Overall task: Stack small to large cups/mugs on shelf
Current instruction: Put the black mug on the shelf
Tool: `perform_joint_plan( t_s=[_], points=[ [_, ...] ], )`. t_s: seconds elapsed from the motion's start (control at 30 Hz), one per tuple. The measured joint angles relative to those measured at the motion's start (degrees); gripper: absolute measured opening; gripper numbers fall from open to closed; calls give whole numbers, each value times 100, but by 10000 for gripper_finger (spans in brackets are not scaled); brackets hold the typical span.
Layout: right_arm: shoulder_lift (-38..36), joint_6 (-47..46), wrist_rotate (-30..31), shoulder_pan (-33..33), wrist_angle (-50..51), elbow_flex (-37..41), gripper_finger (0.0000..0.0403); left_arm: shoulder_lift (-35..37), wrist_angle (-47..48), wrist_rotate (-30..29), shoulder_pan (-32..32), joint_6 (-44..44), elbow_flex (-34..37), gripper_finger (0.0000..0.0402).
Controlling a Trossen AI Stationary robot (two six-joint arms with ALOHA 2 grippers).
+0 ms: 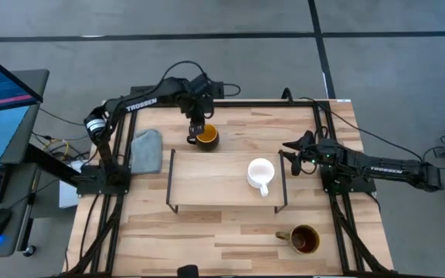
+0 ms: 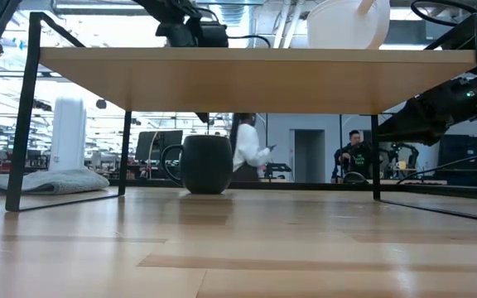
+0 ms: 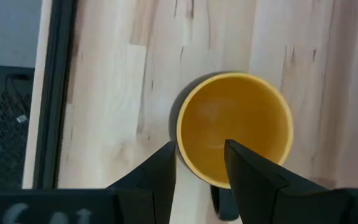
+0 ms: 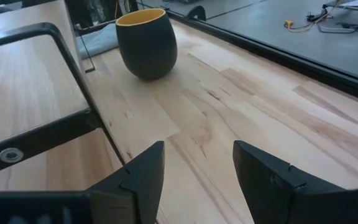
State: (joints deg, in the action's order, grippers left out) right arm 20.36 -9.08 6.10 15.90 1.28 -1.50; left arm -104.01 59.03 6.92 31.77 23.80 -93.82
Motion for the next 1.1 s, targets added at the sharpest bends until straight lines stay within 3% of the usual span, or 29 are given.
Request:
perform_joint_plan(
  t_s=[0.3, 0.53, 0.87, 1.1],
  points=[
    [-7, 50, -2, 0, 2, 0, 214, -184, -49, -334, -172, 1542, -4, 128],
    [-7, 50, -4, 0, 2, 0, 214, -233, -199, -412, -309, 1522, 2, 128],
    [-7, 50, -4, 0, 2, 0, 214, -233, -469, -1181, -730, 3161, 2, 128],
    [-7, 12, 82, 0, -7, 0, 214, -253, -1063, -1212, -1072, 3866, 2, 128]
  ],
)
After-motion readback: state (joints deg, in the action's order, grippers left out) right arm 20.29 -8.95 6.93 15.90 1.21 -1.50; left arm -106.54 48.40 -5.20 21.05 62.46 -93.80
